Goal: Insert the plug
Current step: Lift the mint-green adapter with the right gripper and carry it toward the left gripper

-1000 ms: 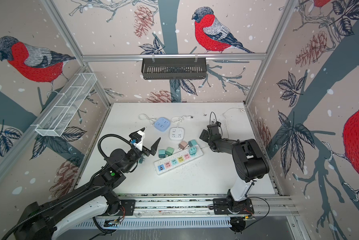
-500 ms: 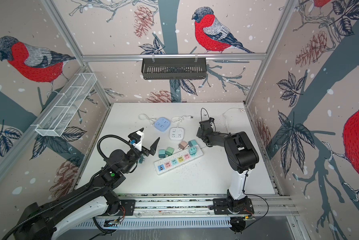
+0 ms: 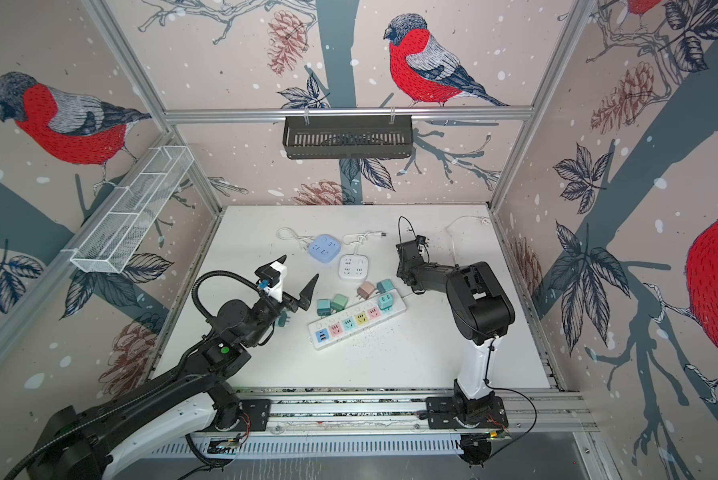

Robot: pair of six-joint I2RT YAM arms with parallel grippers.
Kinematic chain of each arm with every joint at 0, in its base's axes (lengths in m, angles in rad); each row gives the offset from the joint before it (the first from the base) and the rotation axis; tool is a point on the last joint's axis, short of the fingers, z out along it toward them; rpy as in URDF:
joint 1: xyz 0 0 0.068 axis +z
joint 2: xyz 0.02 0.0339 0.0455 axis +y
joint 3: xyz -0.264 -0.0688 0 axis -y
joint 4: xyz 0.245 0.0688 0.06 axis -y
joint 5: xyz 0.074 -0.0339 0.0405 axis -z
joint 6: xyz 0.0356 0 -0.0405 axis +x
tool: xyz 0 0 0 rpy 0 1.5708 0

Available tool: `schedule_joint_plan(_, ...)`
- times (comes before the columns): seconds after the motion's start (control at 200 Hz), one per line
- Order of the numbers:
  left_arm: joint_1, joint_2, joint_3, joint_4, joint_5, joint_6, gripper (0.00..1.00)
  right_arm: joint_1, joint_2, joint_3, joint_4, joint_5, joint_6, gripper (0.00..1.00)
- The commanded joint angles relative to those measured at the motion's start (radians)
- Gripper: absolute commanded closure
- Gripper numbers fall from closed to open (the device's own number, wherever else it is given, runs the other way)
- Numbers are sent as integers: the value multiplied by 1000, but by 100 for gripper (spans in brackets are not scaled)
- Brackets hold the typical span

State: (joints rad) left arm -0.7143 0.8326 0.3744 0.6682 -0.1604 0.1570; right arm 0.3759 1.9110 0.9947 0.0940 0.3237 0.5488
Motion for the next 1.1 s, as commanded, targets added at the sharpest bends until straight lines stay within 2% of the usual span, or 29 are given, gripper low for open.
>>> schedule_joint_plan(0.0,3,0,8,49,-5,-5,1,2,18,-6,-94,-73,8,51)
schedule_joint_plan(0.115,3,1,4,53,-2,-8,1,1,19,-10,-75,-95,8,57)
schedule_joint_plan(0.33,3,5,17,37,-1,-10,1,3,-3,-8,-71,-124,5,60)
schedule_joint_plan(0.76,3,5,21,34,-1,-18,1,5,-158,-72,-20,-127,-9,66)
schedule_joint_plan(1.096,3,11,18,46,-9,-20,1,8,-293,-171,90,-141,-29,72)
